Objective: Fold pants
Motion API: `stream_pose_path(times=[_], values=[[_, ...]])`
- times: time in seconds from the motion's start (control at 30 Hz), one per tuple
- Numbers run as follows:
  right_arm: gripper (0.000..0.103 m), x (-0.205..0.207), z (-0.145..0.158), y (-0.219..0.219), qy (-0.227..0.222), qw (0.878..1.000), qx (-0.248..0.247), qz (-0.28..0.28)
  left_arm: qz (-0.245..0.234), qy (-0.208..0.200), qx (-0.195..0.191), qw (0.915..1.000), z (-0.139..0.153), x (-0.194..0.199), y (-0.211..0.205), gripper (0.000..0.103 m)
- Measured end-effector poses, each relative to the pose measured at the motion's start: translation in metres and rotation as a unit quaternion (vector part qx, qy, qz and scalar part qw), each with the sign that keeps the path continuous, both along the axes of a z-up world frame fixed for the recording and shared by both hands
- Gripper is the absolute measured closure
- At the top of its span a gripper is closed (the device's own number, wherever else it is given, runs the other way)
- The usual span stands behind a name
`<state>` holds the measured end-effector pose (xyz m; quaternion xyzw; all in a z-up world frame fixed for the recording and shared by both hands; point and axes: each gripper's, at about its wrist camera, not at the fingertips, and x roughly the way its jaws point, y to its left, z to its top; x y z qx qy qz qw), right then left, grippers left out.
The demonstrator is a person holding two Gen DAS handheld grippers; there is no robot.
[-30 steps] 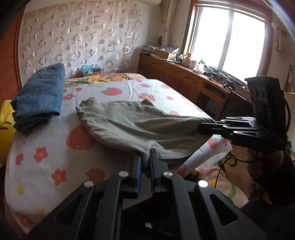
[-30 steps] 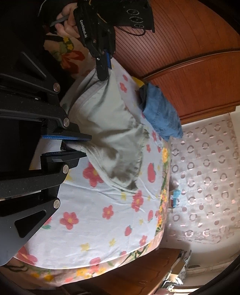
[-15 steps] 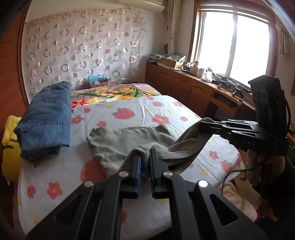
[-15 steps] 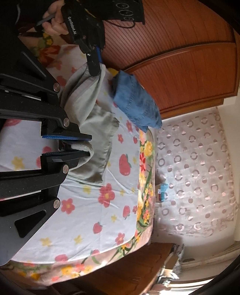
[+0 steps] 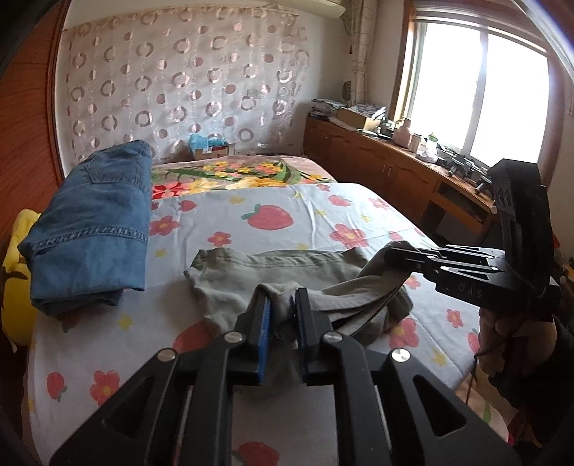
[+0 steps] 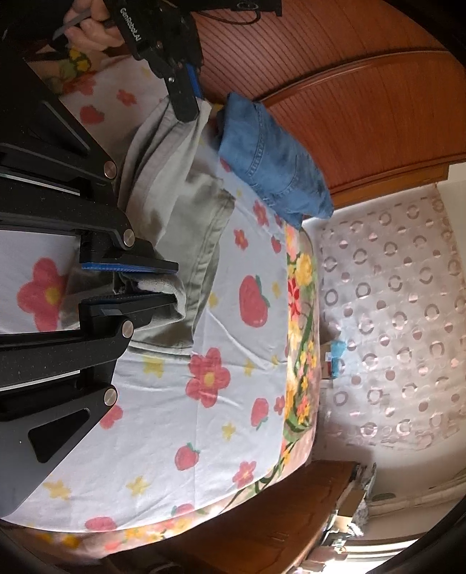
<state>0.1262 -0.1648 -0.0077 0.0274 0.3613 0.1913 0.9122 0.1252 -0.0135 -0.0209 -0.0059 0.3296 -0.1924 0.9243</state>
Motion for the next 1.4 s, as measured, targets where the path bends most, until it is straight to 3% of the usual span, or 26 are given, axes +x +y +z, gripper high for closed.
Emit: stream_pose_path(times=[0.13,0.23,0.3,0.33,0.5,0.7,1.03,1.27,1.4], values=[[0.095,0.007,-0.005,0.001,0.002,1.000,-0.005,-0.003,0.006,0.002,0.014,0.9999,-0.005,0.003,0.003,0.078],[0.084,0.007,-0.004,0.001,-0.004,1.000,-0.008,-0.003,0.007,0.008,0.011,0.9999,-0.007,0.004,0.007,0.073],[0.057,0.005,0.000,-0.003,-0.014,1.000,-0.010,-0.010,0.006,0.010,0.006,0.9999,-0.008,0.004,0.009,0.072],[0.054,0.004,0.002,-0.005,-0.018,1.000,-0.010,-0.015,0.005,0.012,0.004,0.9999,-0.009,0.004,0.010,0.071],[0.054,-0.007,0.008,-0.018,-0.026,0.999,-0.015,-0.016,0.025,0.006,0.010,0.9996,-0.013,-0.005,0.016,0.071],[0.054,-0.017,-0.012,-0.023,-0.002,0.999,-0.034,0.002,0.027,0.010,-0.004,0.9996,-0.018,-0.014,0.021,0.071],[0.056,-0.017,-0.041,-0.017,0.038,0.998,-0.037,0.022,0.004,0.060,0.025,0.9979,-0.055,-0.012,0.006,0.071],[0.072,-0.015,-0.045,-0.017,0.047,0.998,-0.042,0.025,0.013,0.068,0.044,0.9966,-0.065,-0.006,0.002,0.071],[0.074,-0.012,-0.051,-0.021,0.057,0.997,-0.043,0.021,0.017,0.075,0.047,0.9960,-0.069,-0.002,0.003,0.071]])
